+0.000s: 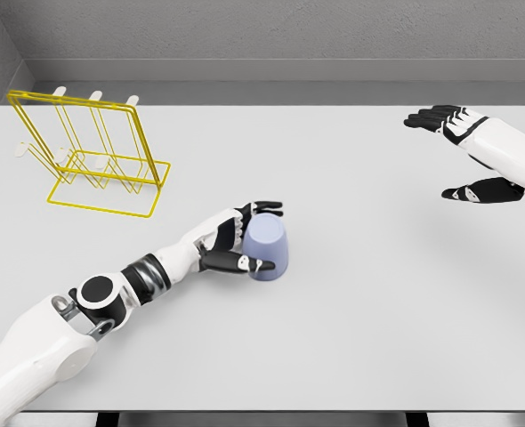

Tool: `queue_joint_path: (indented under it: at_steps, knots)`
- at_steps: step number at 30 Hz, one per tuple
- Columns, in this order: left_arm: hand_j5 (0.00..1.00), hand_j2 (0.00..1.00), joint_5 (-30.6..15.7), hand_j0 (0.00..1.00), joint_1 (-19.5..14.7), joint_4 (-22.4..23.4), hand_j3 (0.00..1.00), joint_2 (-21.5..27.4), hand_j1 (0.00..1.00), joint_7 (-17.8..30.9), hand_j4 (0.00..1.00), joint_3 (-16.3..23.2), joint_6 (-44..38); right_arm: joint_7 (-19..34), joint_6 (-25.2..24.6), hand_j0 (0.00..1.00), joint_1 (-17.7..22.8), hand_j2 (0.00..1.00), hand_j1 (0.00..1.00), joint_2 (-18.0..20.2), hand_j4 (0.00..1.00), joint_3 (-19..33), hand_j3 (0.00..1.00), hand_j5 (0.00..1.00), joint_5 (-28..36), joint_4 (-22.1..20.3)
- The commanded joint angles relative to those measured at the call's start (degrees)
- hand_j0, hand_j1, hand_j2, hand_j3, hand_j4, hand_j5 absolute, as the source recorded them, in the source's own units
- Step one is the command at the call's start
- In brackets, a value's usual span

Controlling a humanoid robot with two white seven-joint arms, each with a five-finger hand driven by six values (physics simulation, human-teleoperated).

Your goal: Place the cup on the cup holder with both arms

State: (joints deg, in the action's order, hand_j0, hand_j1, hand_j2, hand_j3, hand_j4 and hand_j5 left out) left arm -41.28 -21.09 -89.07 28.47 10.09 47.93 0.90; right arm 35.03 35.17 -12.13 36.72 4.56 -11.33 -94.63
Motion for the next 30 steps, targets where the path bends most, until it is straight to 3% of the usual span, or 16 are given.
queue_joint_path:
  at_steps: [1, 15, 30]
  knots:
    - [0.69, 0.69, 0.0, 0.69, 0.0, 0.0, 0.69, -0.1, 0.69, -0.1, 0.69, 0.0, 0.1, 0.0, -0.2, 1.00, 0.0, 1.00, 1.00, 0.1, 1.00, 0.0, 1.00, 1.00, 0.4, 0.0]
    - [0.66, 0.66, 0.0, 0.66, 0.1, -0.8, 0.66, -0.3, 0.66, -0.6, 0.66, -1.3, 0.4, 0.0, -0.2, 1.00, 0.0, 1.00, 1.00, 0.0, 1.00, 0.0, 1.00, 1.00, 0.4, -0.1]
    - [0.66, 0.66, -0.5, 0.66, 2.0, -9.6, 0.66, 3.7, 0.66, -0.7, 0.66, -8.5, 0.3, 0.0, -0.2, 1.00, 0.0, 1.00, 1.00, -0.2, 1.00, 0.0, 1.00, 1.00, 0.3, 0.1]
